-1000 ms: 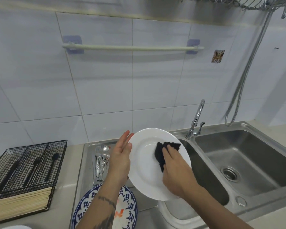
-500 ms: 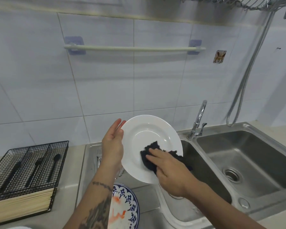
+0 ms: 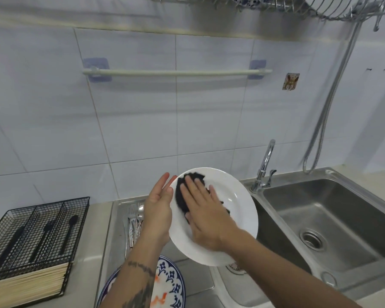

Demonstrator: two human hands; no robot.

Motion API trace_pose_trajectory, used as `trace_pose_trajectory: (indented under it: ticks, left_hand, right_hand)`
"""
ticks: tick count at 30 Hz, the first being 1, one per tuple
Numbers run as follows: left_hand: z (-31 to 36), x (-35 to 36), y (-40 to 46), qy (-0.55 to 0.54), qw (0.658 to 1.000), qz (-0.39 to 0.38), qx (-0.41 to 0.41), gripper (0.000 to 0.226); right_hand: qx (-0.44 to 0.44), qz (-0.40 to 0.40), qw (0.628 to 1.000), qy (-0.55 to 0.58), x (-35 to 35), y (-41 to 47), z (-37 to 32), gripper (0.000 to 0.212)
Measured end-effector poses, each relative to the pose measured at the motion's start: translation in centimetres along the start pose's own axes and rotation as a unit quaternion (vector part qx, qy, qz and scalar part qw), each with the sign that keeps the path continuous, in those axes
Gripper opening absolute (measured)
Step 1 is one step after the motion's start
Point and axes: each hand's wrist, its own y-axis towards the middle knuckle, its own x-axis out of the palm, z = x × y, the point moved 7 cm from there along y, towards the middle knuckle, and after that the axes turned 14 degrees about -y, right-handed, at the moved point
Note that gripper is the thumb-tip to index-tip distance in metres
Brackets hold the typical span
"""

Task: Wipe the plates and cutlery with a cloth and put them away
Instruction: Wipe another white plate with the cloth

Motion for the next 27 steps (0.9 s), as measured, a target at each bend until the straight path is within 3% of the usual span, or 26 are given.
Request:
trace_pose_trajectory:
  ticks: [7,12,18,21,24,27]
  left_hand:
    - [0.7,-0.6,-0.3,0.015,1.0,-0.003,0.007,0.038]
    - [0.4,0.1,0.0,0.008,1.0,-0.005,-0.008,0.037]
    - [2.0,-2.2,1.6,-0.035,0.998,0.043,0.021,0.037]
    - [2.3,-3.2,2.3,-0.058,0.996,0.058,0.029,0.038]
    - [1.3,-3.7,2.6,-0.072,0.994,0.074,0.018,0.034]
    - [0.0,-3.5,2.5,-0.079,0.994,0.071,-0.001,0.033]
  right_hand:
    - [0.102,0.022,0.99,-0.096,-0.2,1.0,5.9,0.071]
    - [0.054,0.038,0.992,-0.111,-0.5,0.5,4.7,0.072]
    - [0.11,0.02,0.988,-0.11,-0.8,-0.8,6.9,0.065]
    - [0.079,-0.023,0.995,-0.053,-0.6,-3.7,3.6,0.058]
    - [0.038,-0.083,0.993,0.081,-0.6,-5.9,-0.4,0.054]
    - [-0.031,-0.069,0.989,0.129,-1.7,-5.9,-4.1,0.056]
